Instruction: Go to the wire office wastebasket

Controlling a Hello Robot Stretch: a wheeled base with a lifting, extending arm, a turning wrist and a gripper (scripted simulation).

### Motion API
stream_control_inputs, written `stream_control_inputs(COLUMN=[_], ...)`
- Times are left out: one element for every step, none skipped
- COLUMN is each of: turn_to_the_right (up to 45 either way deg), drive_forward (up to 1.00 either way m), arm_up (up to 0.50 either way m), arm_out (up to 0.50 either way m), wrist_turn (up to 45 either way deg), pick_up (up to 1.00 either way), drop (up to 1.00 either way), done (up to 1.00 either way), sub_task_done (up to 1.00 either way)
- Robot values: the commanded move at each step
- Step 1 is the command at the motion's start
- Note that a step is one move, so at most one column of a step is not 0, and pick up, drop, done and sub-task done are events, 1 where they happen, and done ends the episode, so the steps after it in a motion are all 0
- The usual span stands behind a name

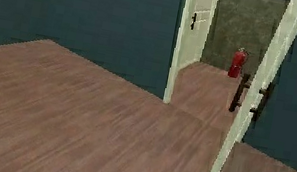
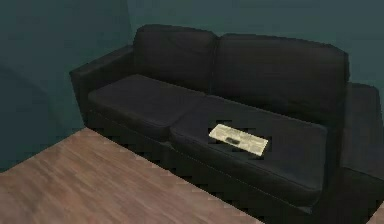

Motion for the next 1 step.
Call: stream_control_inputs(turn_to_the_right=[0.0], drive_forward=[0.50], arm_up=[0.00], arm_out=[0.00], wrist_turn=[0.0], pick_up=[0.00], drop=[0.00], done=[0.00], sub_task_done=[0.00])
